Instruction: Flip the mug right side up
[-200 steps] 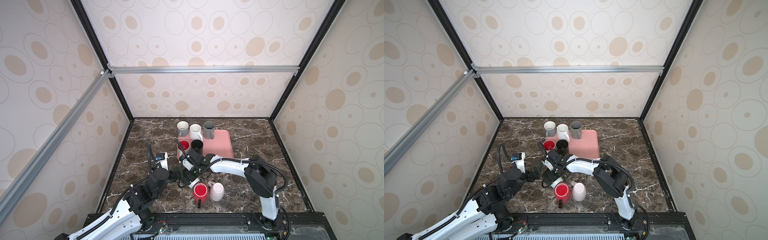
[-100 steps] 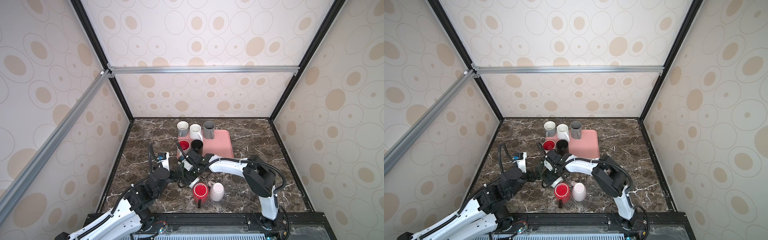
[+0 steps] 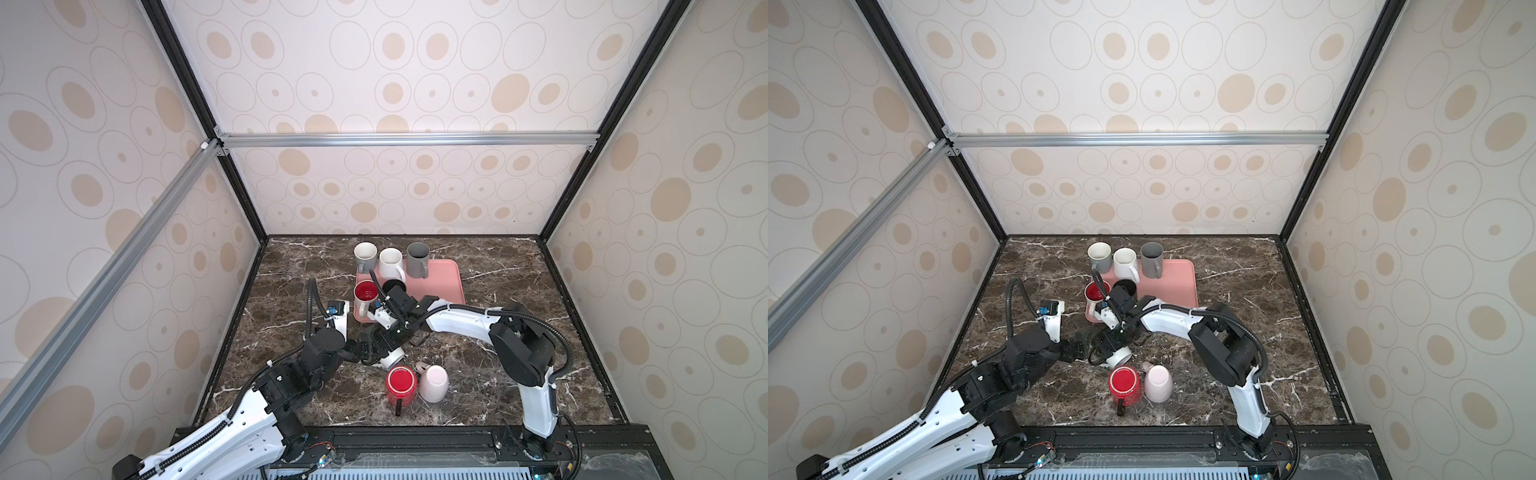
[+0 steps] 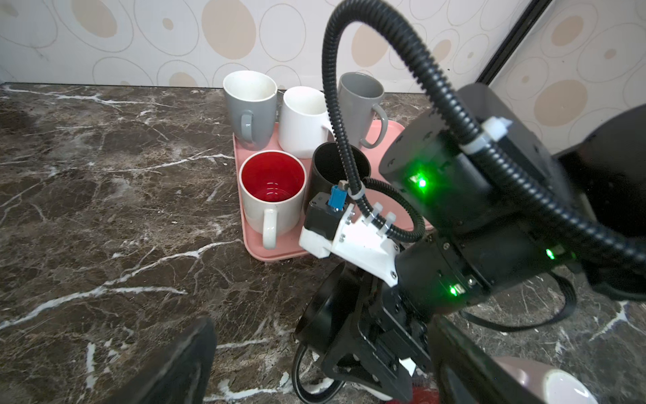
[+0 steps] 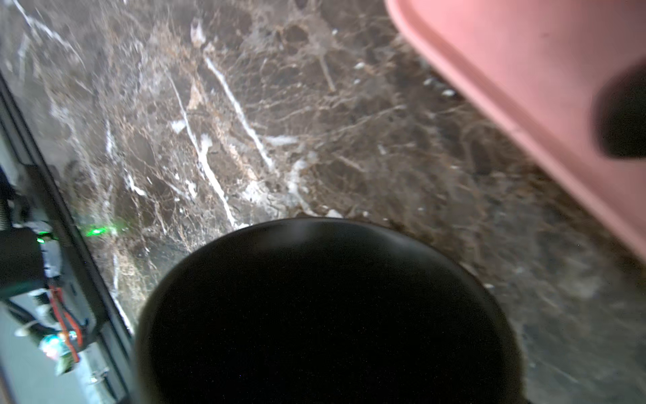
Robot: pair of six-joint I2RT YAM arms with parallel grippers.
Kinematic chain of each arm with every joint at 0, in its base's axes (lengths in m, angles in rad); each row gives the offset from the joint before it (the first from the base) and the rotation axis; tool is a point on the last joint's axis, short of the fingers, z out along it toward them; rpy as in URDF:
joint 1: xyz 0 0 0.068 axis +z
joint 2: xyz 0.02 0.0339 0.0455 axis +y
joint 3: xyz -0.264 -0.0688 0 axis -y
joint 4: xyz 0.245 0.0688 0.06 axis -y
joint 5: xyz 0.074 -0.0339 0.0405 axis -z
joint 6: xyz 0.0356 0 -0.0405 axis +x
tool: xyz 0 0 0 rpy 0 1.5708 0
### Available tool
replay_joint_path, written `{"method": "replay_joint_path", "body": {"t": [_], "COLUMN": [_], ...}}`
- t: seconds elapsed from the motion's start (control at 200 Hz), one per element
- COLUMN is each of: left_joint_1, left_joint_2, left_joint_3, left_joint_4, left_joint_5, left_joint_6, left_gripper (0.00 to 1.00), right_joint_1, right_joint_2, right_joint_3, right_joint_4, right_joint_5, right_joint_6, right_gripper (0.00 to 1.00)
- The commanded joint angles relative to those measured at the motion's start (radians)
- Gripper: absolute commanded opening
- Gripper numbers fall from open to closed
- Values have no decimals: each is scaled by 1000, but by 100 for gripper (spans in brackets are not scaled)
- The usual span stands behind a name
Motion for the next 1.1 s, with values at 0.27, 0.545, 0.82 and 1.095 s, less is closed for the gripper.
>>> {"method": "replay_joint_path", "body": {"t": [0.27, 0.545, 0.82, 1.095], "left_joint_1": [-8, -14, -16, -3], "left_joint_2": [115, 146, 151, 175], "left_joint_3": [130, 137, 128, 126], "left_joint_4": [-48, -87, -91, -105], "left_joint_5": [148, 178, 167, 179], "left_joint_6": [191, 225, 199, 115], "left_gripper": [83, 81, 81, 78], "right_joint_1": [-108, -134, -152, -158], "right_joint_2": [-74, -83, -118, -167], "right_joint_3": [33, 39, 15, -12], "right_joint_4": [-54, -58, -19, 8], "right_joint_5": [-249, -314, -316, -286], "right_joint_6": [88, 126, 157, 162], "right_gripper": [43, 41, 40, 38]}}
